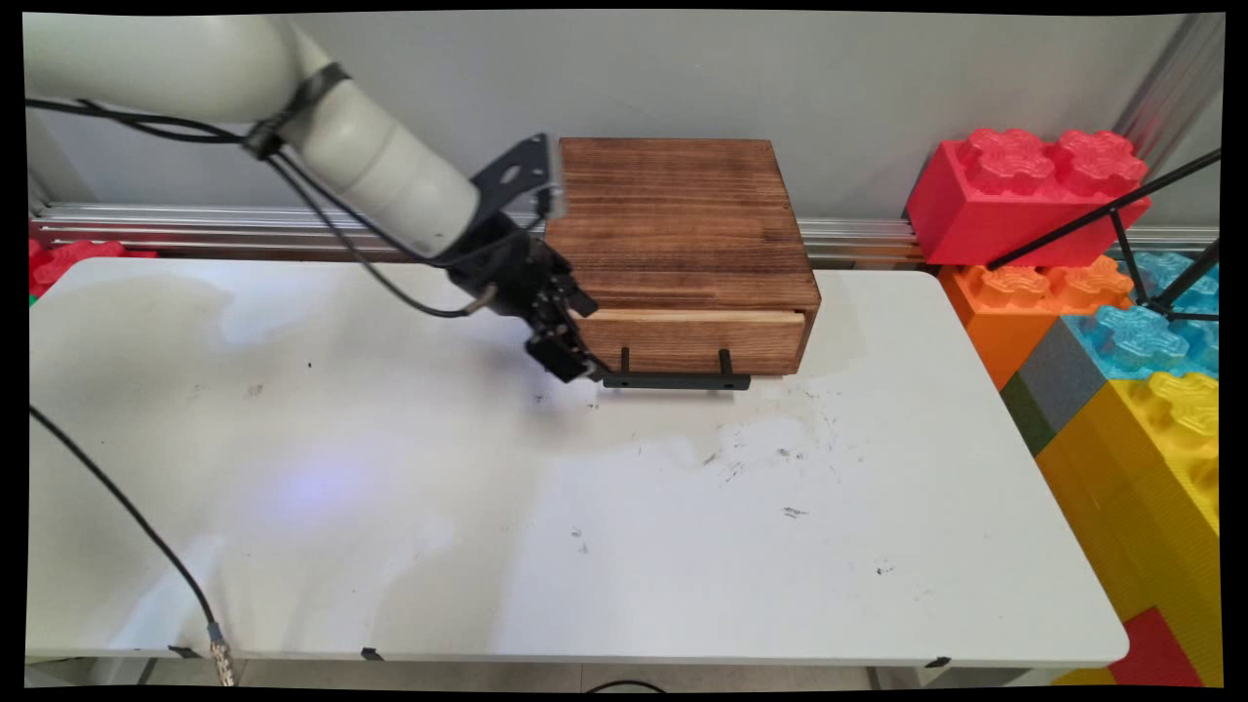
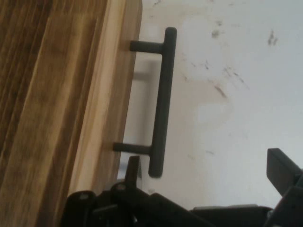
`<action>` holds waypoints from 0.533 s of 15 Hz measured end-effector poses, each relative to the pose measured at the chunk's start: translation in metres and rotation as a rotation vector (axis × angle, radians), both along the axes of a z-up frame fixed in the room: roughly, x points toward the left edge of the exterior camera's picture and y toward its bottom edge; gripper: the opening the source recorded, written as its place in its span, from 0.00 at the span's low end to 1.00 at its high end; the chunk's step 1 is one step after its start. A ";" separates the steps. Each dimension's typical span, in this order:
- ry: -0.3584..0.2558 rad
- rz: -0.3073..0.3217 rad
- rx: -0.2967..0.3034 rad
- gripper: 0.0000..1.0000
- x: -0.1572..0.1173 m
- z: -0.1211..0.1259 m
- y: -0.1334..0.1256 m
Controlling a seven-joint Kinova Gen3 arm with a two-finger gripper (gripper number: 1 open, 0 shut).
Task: Open the drawer
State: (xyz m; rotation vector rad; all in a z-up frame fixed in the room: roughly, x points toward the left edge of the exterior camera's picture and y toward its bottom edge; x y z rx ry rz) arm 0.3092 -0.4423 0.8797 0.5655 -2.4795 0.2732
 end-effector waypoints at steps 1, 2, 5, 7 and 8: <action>-0.011 0.005 0.001 1.00 -0.009 -0.001 -0.004; -0.019 0.008 0.002 1.00 -0.015 -0.001 -0.007; -0.056 0.017 0.018 1.00 -0.041 -0.005 -0.014; -0.077 0.017 0.027 1.00 -0.055 -0.008 -0.018; -0.087 0.015 0.031 1.00 -0.061 -0.009 -0.020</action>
